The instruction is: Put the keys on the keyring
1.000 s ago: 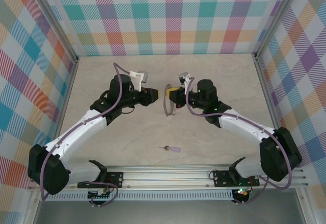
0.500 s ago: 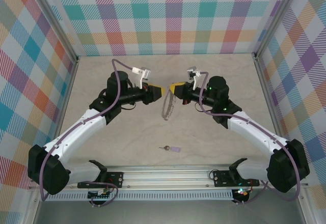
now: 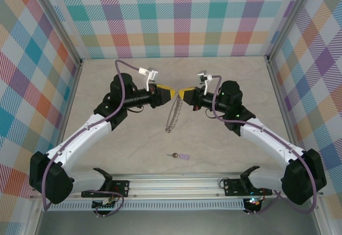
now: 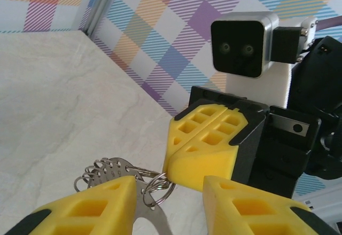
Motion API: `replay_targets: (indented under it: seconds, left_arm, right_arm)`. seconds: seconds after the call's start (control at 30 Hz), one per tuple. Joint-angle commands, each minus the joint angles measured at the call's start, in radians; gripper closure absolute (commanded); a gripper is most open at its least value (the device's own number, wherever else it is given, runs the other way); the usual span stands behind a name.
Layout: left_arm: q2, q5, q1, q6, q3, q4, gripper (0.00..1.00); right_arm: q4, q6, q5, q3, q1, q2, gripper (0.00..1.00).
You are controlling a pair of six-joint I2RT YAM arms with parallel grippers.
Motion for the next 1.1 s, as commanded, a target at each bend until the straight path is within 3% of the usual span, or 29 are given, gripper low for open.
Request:
replay_targets:
  seconds: [0.0, 0.53, 0.63, 0.73, 0.77, 1.07]
  left_arm:
    - [0.016, 0.034, 0.009, -0.015, -0.004, 0.047, 0.62]
    - [0.098, 0.072, 0.0, -0.044, 0.002, 0.116, 0.61]
    - [0.127, 0.102, -0.012, -0.054, 0.006, 0.14, 0.68]
    - [0.135, 0.099, -0.018, -0.053, -0.001, 0.15, 0.96]
    - [0.133, 0.093, -0.017, -0.055, -0.006, 0.155, 1.0]
    - [0.117, 0.096, -0.019, -0.064, -0.012, 0.173, 1.0]
  right_arm:
    - [0.084, 0.018, -0.021, -0.002, -0.004, -0.012, 1.0]
    - [0.114, 0.04, -0.021, -0.003, -0.003, 0.021, 1.0]
    - [0.124, 0.045, -0.022, -0.007, -0.003, 0.034, 1.0]
    - [0.123, 0.042, -0.018, -0.01, -0.003, 0.044, 1.0]
    - [0.123, 0.041, -0.015, -0.011, -0.004, 0.046, 1.0]
    - [0.127, 0.045, -0.012, -0.015, -0.003, 0.062, 1.0]
